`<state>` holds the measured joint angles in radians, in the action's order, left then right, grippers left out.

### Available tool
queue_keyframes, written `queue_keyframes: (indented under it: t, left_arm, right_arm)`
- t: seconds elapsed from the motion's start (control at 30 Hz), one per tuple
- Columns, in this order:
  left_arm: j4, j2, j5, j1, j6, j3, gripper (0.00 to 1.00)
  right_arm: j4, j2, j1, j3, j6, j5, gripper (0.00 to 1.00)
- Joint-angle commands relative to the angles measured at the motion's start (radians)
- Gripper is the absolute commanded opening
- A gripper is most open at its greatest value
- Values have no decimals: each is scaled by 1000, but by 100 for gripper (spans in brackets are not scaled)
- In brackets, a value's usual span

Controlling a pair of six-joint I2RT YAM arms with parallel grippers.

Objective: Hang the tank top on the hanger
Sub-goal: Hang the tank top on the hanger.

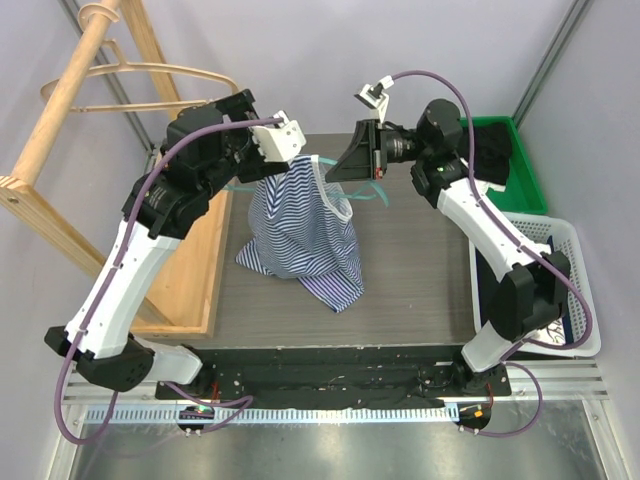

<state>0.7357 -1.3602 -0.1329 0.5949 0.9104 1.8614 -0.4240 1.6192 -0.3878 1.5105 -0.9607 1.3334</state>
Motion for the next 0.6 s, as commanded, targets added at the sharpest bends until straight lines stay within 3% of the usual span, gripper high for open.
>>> queue_keyframes:
  t: [0.0, 0.17, 0.57]
  left_arm:
    - [-21, 12, -111, 19, 109, -54, 100]
    - [-73, 21, -204, 49, 205, -85, 99]
    - [-208, 6, -327, 126, 390, -122, 100]
  right_arm:
    - [-23, -94, 9, 97, 95, -95, 1]
    - [275, -104, 9, 177, 318, -129, 1]
    - [287, -114, 7, 162, 326, -134, 1]
